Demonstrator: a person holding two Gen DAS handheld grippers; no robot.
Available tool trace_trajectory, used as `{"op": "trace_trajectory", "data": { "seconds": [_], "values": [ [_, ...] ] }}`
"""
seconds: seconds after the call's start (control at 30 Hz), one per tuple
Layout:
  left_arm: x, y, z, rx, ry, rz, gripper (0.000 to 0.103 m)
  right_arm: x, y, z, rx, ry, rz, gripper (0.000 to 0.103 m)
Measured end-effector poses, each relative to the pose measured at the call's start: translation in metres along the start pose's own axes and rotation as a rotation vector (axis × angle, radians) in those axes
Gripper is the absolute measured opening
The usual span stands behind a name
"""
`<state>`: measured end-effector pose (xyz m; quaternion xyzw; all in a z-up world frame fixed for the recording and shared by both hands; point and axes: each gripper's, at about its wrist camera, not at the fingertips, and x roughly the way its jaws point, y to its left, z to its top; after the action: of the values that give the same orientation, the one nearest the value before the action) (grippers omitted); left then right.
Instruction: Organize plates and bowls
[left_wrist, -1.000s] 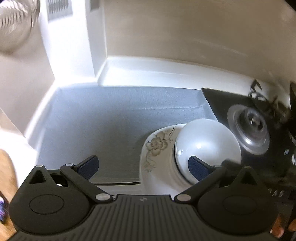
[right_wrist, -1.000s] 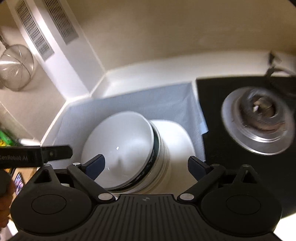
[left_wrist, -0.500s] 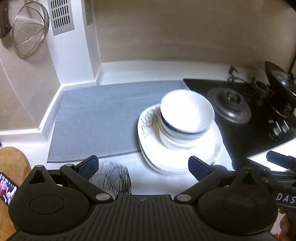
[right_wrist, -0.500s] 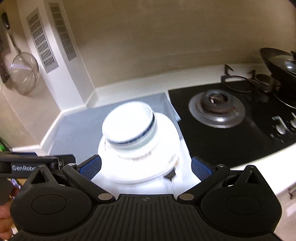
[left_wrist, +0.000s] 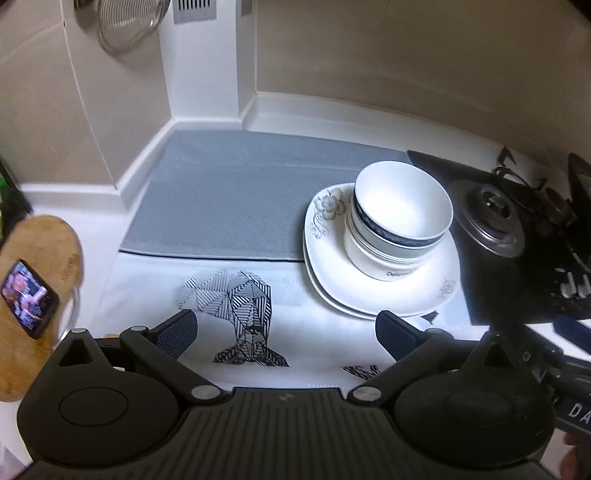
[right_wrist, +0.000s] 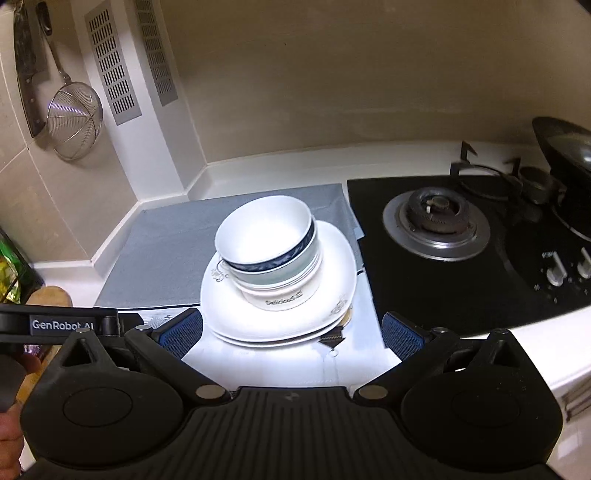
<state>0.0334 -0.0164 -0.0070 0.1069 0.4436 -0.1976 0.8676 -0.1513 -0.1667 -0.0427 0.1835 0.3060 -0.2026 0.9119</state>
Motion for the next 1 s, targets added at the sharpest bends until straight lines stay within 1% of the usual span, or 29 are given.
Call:
{"op": "trace_trajectory", "data": {
  "seconds": [0.13,0.33,0.57,0.83,1.0],
  "values": [
    [-0.003,-0.018,-0.001,0.047,-0.034,0.049,0.103,0.002,-0.012,0.003,0.007,0.007,0.014,0.103],
    [0.006,-0.037,-0.001,0.065,-0.001,0.070,0.103,0.010,-0.026,0.004,-0.007,0.029,0.033,0.103],
    [0.008,-0.054,-0.002,0.101,-0.007,0.095,0.103,0.017,-0.033,0.009,-0.033,0.034,0.057,0.103],
    [0.007,-0.055,-0.001,0.068,-0.015,0.092,0.103,0.019,-0.037,0.011,-0.051,0.035,0.071,0.103],
    [0.005,-0.056,-0.003,0.066,-0.019,0.101,0.103,0.018,-0.037,0.009,-0.054,0.037,0.074,0.103]
  ]
}}
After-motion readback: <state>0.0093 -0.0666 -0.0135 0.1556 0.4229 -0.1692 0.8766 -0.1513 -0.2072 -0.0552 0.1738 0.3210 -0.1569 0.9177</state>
